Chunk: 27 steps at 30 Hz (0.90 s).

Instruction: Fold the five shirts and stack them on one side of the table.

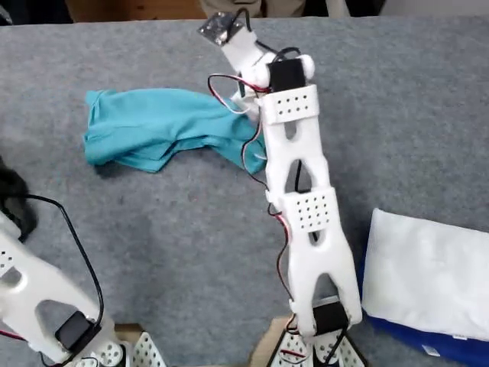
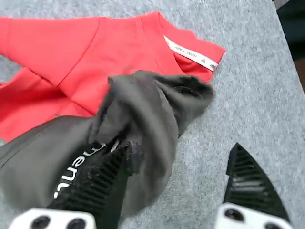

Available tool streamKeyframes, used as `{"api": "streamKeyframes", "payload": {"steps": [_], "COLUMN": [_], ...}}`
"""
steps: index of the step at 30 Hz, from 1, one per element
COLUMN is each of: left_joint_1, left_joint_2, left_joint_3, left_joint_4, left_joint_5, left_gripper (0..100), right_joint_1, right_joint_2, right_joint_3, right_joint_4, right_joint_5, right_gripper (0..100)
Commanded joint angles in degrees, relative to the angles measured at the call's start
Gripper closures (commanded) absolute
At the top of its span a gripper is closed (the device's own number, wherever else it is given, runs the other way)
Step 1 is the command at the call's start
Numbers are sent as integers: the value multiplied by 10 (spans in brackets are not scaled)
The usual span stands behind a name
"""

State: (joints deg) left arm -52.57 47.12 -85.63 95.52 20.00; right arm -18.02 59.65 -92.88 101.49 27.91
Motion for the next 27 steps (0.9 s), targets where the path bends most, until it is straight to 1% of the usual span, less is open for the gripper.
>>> {"api": "streamKeyframes", "payload": {"steps": [1, 4, 8, 11, 14, 20, 22, 24, 26, 27], "left_joint_1": [13, 47, 107, 152, 186, 208, 213, 212, 209, 208], "left_joint_2": [-8, -9, -11, -2, 35, 165, 189, 201, 209, 210], "left_joint_3": [-38, -38, -33, -26, -6, -7, -7, -7, -6, -6], "left_joint_4": [15, 44, 53, 53, 47, -21, -37, -47, -50, -51], "left_joint_5": [6, 4, 7, 8, 18, 117, 122, 122, 122, 122], "left_gripper": [693, 693, 693, 693, 693, 693, 693, 693, 693, 693], "right_joint_1": [-59, -124, -176, -191, -198, -202, -200, -196, -186, -178], "right_joint_2": [-59, -36, 44, 114, 165, 211, 224, 233, 232, 229], "right_joint_3": [-23, -22, -23, -25, -25, -22, -20, -26, -28, -28], "right_joint_4": [7, -14, -100, -161, -196, -259, -273, -272, -273, -273], "right_joint_5": [4, 4, -1, -34, -47, -43, -43, -42, -42, -42], "right_gripper": [695, 747, 771, 771, 772, 775, 783, 860, 978, 998]}}
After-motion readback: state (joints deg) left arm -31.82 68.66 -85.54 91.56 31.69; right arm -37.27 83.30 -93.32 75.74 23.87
